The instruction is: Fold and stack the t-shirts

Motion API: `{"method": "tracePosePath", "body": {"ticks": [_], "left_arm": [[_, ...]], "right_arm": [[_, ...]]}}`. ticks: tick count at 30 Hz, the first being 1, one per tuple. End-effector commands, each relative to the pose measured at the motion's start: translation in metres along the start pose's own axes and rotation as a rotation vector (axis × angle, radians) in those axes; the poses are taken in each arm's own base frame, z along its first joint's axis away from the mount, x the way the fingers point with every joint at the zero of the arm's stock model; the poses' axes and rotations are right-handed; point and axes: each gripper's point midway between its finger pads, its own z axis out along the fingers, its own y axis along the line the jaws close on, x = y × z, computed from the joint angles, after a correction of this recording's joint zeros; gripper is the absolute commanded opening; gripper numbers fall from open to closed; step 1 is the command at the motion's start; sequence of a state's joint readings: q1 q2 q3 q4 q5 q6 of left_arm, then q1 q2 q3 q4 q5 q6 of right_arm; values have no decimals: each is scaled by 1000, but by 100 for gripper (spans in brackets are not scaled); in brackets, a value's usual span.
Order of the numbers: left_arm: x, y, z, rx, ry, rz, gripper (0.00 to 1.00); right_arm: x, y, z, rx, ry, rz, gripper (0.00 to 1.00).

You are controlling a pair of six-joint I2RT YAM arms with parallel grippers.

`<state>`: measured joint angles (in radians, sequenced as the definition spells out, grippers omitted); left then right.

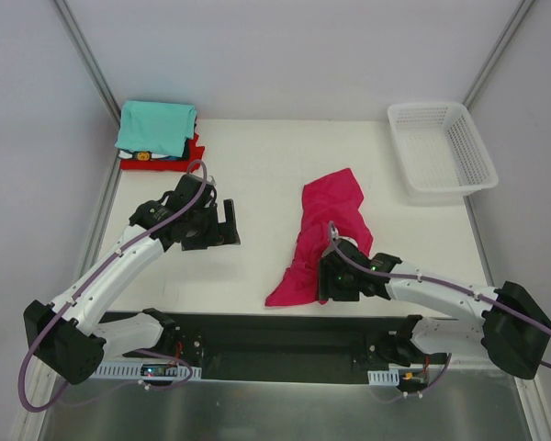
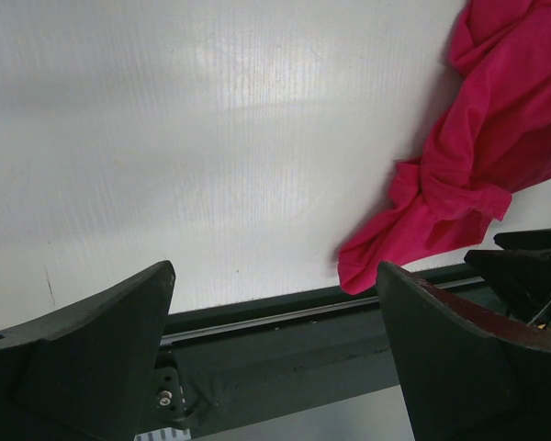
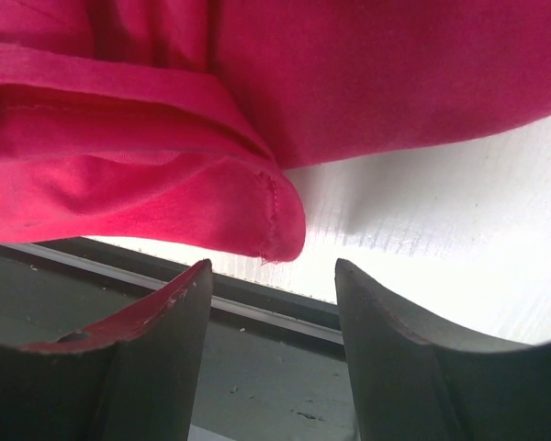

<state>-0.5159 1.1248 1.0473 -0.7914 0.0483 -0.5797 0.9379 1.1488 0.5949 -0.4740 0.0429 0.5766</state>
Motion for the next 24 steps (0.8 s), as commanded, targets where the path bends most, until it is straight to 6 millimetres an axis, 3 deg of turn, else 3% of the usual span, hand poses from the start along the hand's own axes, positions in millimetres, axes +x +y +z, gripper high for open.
{"method": "tracePosePath", "body": {"ticks": [1, 13, 24], "left_arm": [[0, 0, -5, 6, -4, 17, 92], [-1, -1, -8, 12, -9, 20, 92], [-1, -2, -8, 18, -9, 17, 92]], "right_arm": [[-3, 9, 4, -20, -6, 17, 59], [-6, 12, 7, -17, -2, 11, 52], [-10, 15, 7, -21, -12, 5, 33]]}}
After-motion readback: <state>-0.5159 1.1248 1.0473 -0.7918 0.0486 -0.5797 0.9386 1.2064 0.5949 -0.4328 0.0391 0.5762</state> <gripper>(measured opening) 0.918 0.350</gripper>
